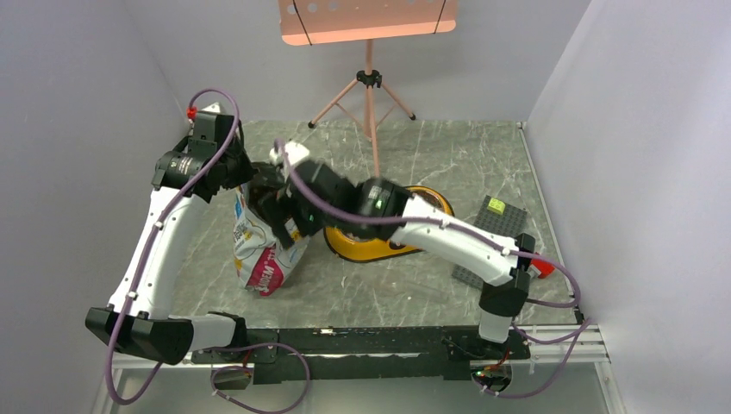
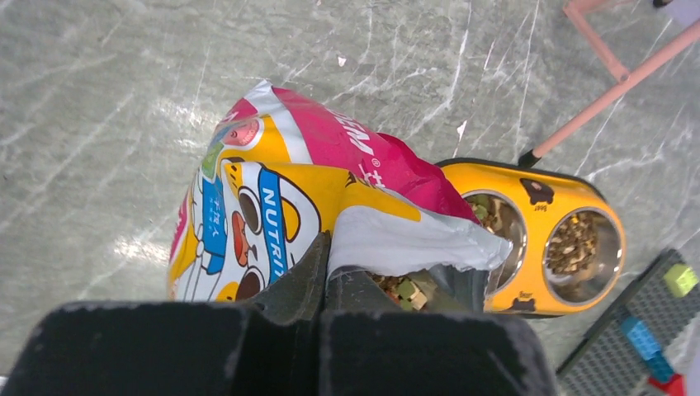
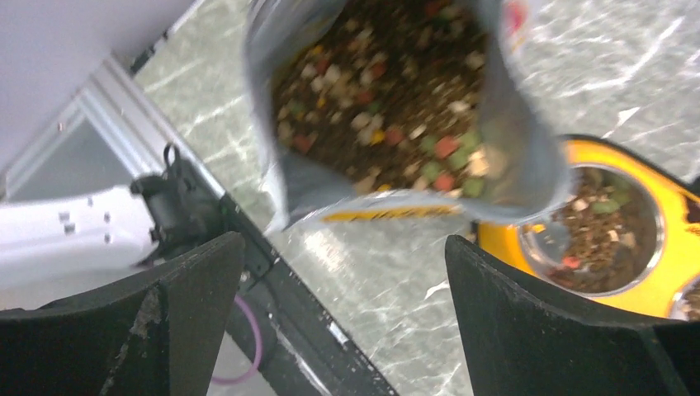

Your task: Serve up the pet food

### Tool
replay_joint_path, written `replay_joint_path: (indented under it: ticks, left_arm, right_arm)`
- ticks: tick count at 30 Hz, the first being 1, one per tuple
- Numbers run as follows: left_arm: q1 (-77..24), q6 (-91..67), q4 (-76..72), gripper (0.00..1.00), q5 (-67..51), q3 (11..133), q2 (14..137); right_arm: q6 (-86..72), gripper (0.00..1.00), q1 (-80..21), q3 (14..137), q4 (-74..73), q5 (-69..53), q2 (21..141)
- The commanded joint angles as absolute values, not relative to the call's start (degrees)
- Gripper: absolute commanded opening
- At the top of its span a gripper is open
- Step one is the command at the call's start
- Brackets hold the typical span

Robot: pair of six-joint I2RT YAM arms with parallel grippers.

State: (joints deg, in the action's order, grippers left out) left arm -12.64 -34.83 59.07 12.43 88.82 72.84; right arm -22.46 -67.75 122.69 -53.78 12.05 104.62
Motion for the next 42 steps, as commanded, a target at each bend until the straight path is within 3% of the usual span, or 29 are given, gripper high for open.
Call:
replay_joint_path:
  ticks: [1, 7, 10, 13, 15, 16, 17, 18, 22, 24, 28, 31, 33, 36, 37, 42]
  left_arm:
    - [-11.1, -46.0, 57.9, 0.00, 11.4, 93.2, 67.1]
    - [-9.5, -54.5, 57.3, 0.00, 10.8, 90.3, 62.7]
    - [-9.0, -59.2, 55.5, 0.00, 9.6, 88.1, 60.7]
    - [-9.0, -63.2, 53.6, 0.00, 8.8, 85.3, 59.3]
    - [-8.8, -64.5, 53.1, 0.00, 9.7, 84.1, 58.4]
    - [-8.7, -64.4, 52.7, 0.00, 10.6, 83.5, 57.8]
    - [-8.6, -64.1, 52.3, 0.00, 11.7, 83.2, 57.3]
    - [-8.5, -63.1, 51.8, 0.00, 12.9, 83.0, 56.8]
    - [-8.1, -57.3, 51.9, 0.00, 20.8, 83.5, 55.6]
    - [-7.9, -55.3, 52.6, 0.11, 24.0, 83.1, 55.2]
    - [-7.2, -52.7, 51.3, 0.43, 25.5, 81.6, 53.8]
    - [-7.0, -47.1, 50.3, 0.58, 22.8, 83.8, 54.7]
    - [-7.0, -40.6, 52.3, 0.58, 21.6, 87.2, 56.7]
    - [-6.9, -28.2, 54.4, 0.46, 19.2, 90.1, 59.4]
    - [-6.9, -26.0, 55.3, 0.45, 18.2, 90.6, 60.2]
    - [-6.7, -19.1, 51.5, 0.62, 9.3, 88.6, 62.8]
  right_arm:
    - [-22.9, 0.93, -73.7, 110.6, -38.7, 18.6, 97.7]
    - [-26.6, 0.81, -75.0, 108.1, -36.4, 16.3, 100.7]
    - [-27.3, 0.80, -75.6, 110.8, -37.5, 21.5, 104.2]
    - [-27.5, 0.70, -75.6, 113.2, -38.6, 28.0, 107.4]
    - [-25.2, 0.47, -74.9, 115.2, -40.2, 31.0, 109.6]
    - [-23.6, 0.21, -74.5, 116.0, -41.0, 33.1, 110.0]
    - [-21.2, 0.07, -73.9, 115.4, -40.7, 34.3, 109.7]
    - [-18.0, 0.00, -72.7, 114.5, -39.9, 33.3, 109.0]
    - [-1.5, 0.00, -69.2, 106.2, -30.7, 24.1, 101.4]
    - [7.2, 0.00, -67.8, 103.3, -26.6, 20.8, 97.9]
    - [18.2, 0.00, -65.9, 104.0, -23.9, 17.4, 97.6]
    - [20.9, 0.00, -64.5, 110.1, -27.8, 14.4, 101.2]
    - [22.3, 0.00, -64.4, 111.6, -29.7, 13.1, 102.0]
    - [22.6, 0.00, -64.3, 108.9, -28.9, 9.7, 99.5]
    - [22.1, 0.00, -64.1, 108.1, -28.7, 8.8, 98.7]
    - [20.2, 0.00, -62.6, 108.6, -30.9, 5.0, 96.8]
